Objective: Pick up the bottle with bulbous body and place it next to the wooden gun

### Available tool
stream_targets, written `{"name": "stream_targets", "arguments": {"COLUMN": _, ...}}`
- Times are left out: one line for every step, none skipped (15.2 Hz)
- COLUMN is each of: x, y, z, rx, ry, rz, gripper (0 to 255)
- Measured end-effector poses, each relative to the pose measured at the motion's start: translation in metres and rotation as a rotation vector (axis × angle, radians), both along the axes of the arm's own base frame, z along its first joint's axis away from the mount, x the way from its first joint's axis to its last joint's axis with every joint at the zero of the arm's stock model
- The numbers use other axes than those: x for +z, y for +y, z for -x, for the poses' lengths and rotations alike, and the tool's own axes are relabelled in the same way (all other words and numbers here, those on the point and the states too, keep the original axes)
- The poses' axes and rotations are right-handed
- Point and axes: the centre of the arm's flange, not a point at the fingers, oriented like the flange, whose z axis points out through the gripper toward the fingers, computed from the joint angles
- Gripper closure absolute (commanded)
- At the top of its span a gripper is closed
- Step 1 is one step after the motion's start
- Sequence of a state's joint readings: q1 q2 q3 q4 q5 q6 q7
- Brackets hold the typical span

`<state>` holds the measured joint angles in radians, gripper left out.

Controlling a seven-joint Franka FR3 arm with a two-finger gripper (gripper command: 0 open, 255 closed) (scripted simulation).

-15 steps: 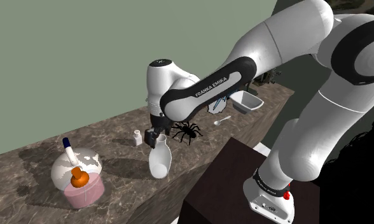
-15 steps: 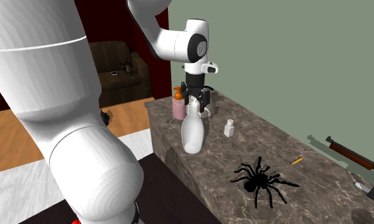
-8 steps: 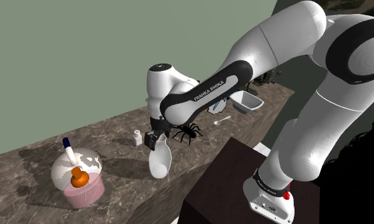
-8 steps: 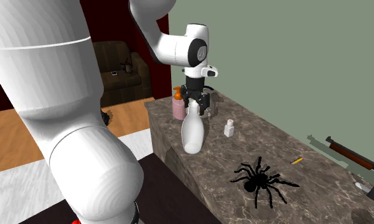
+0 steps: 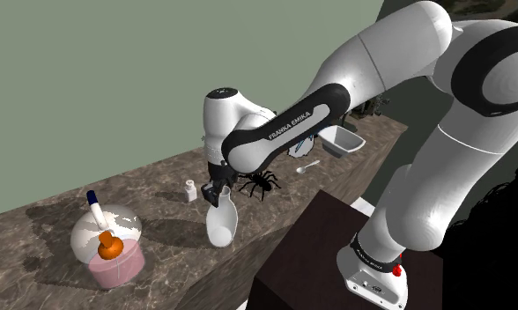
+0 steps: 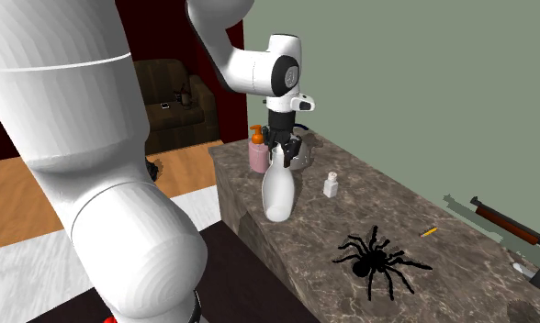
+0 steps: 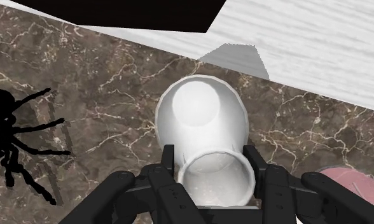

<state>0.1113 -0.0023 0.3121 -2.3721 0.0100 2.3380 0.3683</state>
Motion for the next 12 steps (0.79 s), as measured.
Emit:
{"name": "stream_targets", "arguments": {"x": 0.000, "y": 0.000, "z": 0.000, "rx": 0.000, "ry": 0.000, "rz": 0.000, "gripper": 255}}
{"name": "stream_targets", "arguments": {"x": 0.000, "y": 0.000, "z": 0.000, "rx": 0.000, "ry": 0.000, "rz": 0.000, "gripper": 255}}
{"name": "stream_targets", "arguments": {"x": 0.000, "y": 0.000, "z": 0.000, "rx": 0.000, "ry": 0.000, "rz": 0.000, "gripper": 255}}
{"name": "stream_targets", "arguments": {"x": 0.000, "y": 0.000, "z": 0.000, "rx": 0.000, "ry": 0.000, "rz": 0.000, "gripper": 255}}
{"name": "stream_targets", "arguments": {"x": 0.000, "y": 0.000, "z": 0.000, "rx": 0.000, "ry": 0.000, "rz": 0.000, "gripper": 255}}
{"name": "stream_targets", "arguments": {"x": 0.002, "y": 0.000, "z": 0.000, "rx": 0.000, "ry": 0.001, "rz": 0.000, "gripper": 255}}
{"name": "stream_targets", "arguments": {"x": 0.006, "y": 0.000, "z": 0.000, "rx": 0.000, "ry": 0.001, "rz": 0.000, "gripper": 255}}
{"name": "stream_targets", "arguments": {"x": 0.011, "y": 0.001, "z": 0.000, "rx": 0.000, "ry": 0.001, "rz": 0.000, "gripper": 255}}
{"name": "stream_targets", "arguments": {"x": 0.015, "y": 0.001, "z": 0.000, "rx": 0.000, "ry": 0.001, "rz": 0.000, "gripper": 255}}
{"name": "stream_targets", "arguments": {"x": 0.021, "y": 0.000, "z": 0.000, "rx": 0.000, "ry": 0.001, "rz": 0.000, "gripper": 255}}
{"name": "stream_targets", "arguments": {"x": 0.026, "y": 0.000, "z": 0.000, "rx": 0.000, "ry": 0.001, "rz": 0.000, "gripper": 255}}
{"name": "stream_targets", "arguments": {"x": 0.030, "y": -0.001, "z": 0.000, "rx": 0.000, "ry": 0.001, "rz": 0.000, "gripper": 255}}
